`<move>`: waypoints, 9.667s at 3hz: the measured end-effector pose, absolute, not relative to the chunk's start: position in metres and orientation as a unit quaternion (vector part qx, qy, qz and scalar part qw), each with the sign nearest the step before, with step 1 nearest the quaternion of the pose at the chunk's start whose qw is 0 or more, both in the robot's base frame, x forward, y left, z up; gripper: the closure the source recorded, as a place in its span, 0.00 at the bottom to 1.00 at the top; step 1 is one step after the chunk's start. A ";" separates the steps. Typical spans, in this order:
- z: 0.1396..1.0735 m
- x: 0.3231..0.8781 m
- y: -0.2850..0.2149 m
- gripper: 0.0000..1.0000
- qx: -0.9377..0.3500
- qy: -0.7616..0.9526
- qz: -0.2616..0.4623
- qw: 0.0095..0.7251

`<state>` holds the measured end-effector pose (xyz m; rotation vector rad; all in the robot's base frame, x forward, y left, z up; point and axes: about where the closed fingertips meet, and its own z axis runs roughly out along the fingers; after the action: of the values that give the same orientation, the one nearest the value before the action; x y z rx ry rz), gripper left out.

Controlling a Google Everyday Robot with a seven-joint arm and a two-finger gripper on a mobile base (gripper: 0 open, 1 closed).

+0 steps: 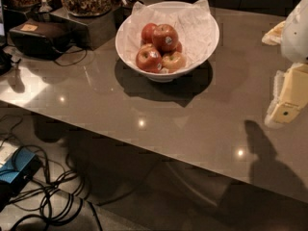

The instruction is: Pick apple from white bowl

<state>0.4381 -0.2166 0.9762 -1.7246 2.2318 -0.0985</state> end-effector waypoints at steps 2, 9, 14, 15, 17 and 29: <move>0.980 0.448 -0.212 0.00 -0.590 0.793 -0.036 0.150; 1.040 0.591 -0.108 0.00 -0.577 0.789 -0.043 0.207; 1.025 0.646 -0.082 0.00 -0.568 0.792 -0.007 0.223; 1.010 0.650 -0.082 0.00 -0.570 0.795 -0.007 0.209; 0.991 0.667 -0.072 0.00 -0.570 0.796 0.003 0.203; 0.939 0.695 -0.063 0.10 -0.571 0.803 0.034 0.167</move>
Offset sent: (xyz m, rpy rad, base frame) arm 0.0226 0.0110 0.0058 -0.0264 0.0704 -0.0986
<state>0.6946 -0.0630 0.9389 -1.6261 2.2857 0.0972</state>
